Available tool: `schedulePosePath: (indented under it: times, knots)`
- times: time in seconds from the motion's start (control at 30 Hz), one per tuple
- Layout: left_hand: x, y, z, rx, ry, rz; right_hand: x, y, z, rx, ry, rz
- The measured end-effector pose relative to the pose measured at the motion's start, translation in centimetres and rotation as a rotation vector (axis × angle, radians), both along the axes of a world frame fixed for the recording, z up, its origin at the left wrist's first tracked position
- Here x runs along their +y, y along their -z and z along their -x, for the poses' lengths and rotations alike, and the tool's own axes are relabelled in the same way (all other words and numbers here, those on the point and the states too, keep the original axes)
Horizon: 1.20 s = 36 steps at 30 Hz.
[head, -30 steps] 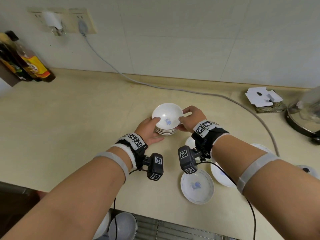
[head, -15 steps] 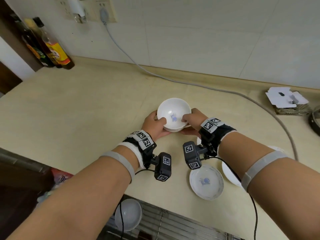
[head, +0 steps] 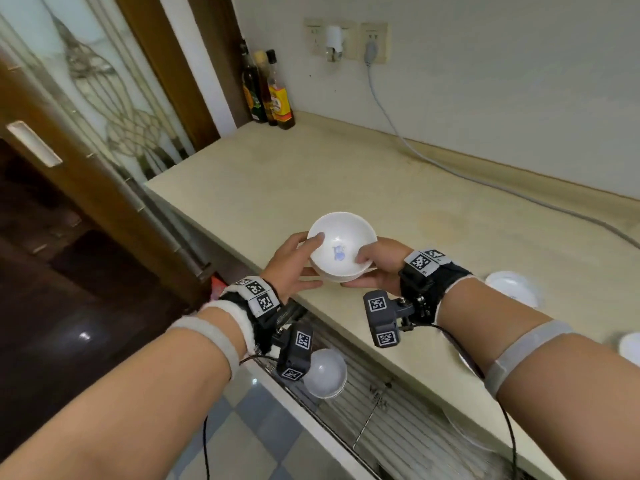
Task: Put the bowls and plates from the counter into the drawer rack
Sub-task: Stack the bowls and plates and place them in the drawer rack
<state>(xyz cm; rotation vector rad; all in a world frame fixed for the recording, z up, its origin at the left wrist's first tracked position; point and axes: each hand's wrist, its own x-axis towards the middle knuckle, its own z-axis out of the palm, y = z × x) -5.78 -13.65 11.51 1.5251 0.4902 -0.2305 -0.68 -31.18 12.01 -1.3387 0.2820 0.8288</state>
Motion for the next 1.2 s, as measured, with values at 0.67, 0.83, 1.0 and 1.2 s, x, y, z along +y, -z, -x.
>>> schedulePosePath:
  times: [0.67,0.83,1.0,1.2]
  knots:
    - [4.8,17.4,15.1,0.499,-0.234,-0.123,-1.9,11.1,15.8,0.206,-0.094,0.085]
    - [4.6,17.2,15.8,0.525,-0.261,-0.068,-3.6,14.2,17.1,0.301,-0.096,0.137]
    - [4.8,17.1,16.6,0.552,-0.29,-0.035,-5.2,19.2,17.6,0.393,-0.052,0.25]
    - [4.6,17.4,17.7,0.555,-0.295,-0.011,-5.7,26.5,17.0,0.476,-0.001,0.337]
